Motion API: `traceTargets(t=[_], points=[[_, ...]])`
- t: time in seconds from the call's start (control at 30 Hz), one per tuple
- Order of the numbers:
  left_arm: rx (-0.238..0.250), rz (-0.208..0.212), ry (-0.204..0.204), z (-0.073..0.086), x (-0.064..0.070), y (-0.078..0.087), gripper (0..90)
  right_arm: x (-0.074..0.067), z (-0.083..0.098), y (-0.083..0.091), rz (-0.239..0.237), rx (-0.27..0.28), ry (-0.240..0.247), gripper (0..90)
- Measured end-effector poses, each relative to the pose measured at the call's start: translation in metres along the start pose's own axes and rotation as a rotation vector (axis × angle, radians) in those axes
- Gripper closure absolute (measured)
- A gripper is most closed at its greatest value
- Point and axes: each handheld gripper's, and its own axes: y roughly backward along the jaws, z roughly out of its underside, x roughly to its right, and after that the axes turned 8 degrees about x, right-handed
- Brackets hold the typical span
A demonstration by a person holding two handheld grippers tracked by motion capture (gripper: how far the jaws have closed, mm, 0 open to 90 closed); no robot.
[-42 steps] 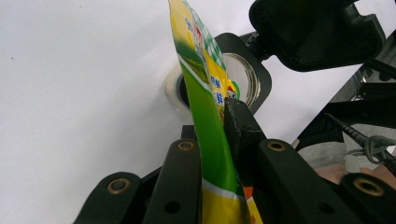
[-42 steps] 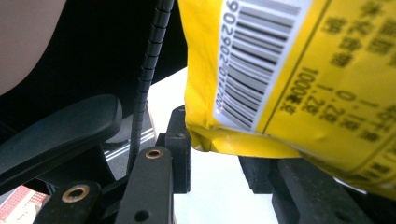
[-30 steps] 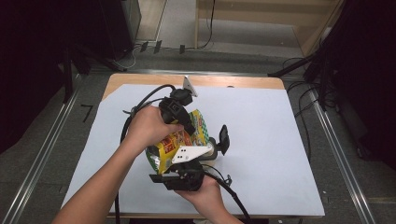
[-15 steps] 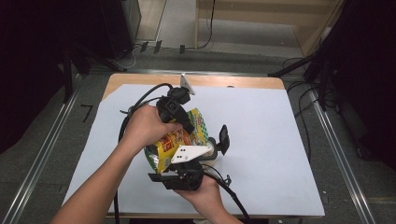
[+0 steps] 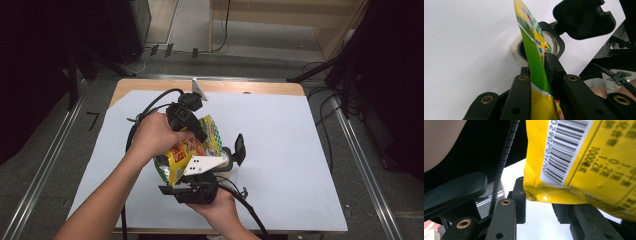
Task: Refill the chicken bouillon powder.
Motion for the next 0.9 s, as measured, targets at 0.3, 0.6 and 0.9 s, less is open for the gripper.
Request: traceTargets(t=[0.3, 0.6, 0.9], points=[[0.024, 0.001, 0.006, 0.0054, -0.0044, -0.0021, 81.2, 0.0002, 0.0025, -0.0012, -0.004, -0.014, -0.001, 68.7], [0.028, 0.012, -0.011, 0.0061, -0.0026, -0.0026, 80.3, 0.0022, 0.0032, 0.0002, -0.001, -0.015, -0.012, 70.6], [-0.007, 0.009, -0.042, 0.0001, 0.0014, -0.0063, 80.9, 0.0033, 0.0022, 0.0016, 0.003, -0.006, -0.012, 71.4]])
